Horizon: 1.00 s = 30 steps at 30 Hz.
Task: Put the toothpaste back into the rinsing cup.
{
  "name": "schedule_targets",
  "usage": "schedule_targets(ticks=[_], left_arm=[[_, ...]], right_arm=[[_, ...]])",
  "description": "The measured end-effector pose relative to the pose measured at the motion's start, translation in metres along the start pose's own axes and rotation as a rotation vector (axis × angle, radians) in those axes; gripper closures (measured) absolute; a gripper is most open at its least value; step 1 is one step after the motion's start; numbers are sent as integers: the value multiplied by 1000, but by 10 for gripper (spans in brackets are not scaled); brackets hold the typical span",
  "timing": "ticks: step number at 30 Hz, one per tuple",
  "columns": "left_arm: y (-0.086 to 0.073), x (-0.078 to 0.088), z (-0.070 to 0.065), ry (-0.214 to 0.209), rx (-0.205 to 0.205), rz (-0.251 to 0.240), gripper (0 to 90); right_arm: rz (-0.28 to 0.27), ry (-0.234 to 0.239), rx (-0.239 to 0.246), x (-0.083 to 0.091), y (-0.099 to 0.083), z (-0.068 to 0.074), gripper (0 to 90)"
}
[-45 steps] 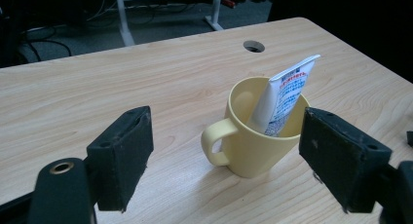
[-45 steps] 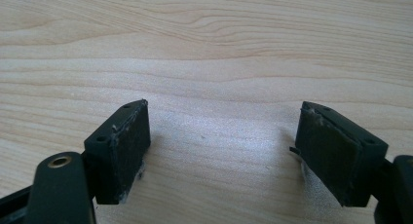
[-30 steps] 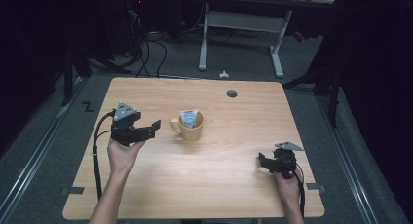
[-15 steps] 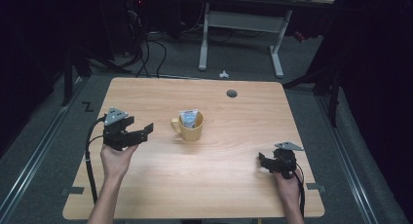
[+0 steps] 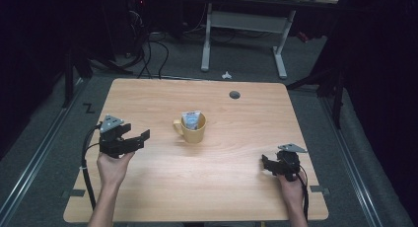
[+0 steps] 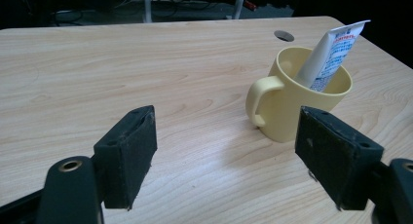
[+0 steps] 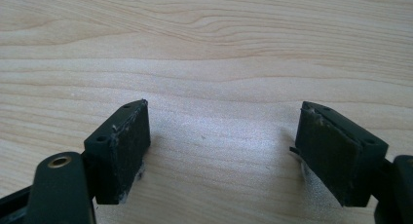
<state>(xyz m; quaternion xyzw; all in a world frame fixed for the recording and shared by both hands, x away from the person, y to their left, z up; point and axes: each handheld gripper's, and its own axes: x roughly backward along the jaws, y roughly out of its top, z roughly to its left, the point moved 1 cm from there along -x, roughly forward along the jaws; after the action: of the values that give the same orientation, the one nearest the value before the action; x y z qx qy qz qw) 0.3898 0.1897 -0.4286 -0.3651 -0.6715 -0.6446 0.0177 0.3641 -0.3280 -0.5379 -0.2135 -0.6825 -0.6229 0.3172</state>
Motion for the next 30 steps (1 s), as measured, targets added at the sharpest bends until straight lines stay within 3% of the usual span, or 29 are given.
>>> schedule_targets(ticks=[16,30], left_arm=[[-17,-3,4,17,4,40,246],[-28,-6,6,62,10,52,215]], right_arm=[[0,0,0,0,0,0,206],[1,0,-2,0,0,0,206]])
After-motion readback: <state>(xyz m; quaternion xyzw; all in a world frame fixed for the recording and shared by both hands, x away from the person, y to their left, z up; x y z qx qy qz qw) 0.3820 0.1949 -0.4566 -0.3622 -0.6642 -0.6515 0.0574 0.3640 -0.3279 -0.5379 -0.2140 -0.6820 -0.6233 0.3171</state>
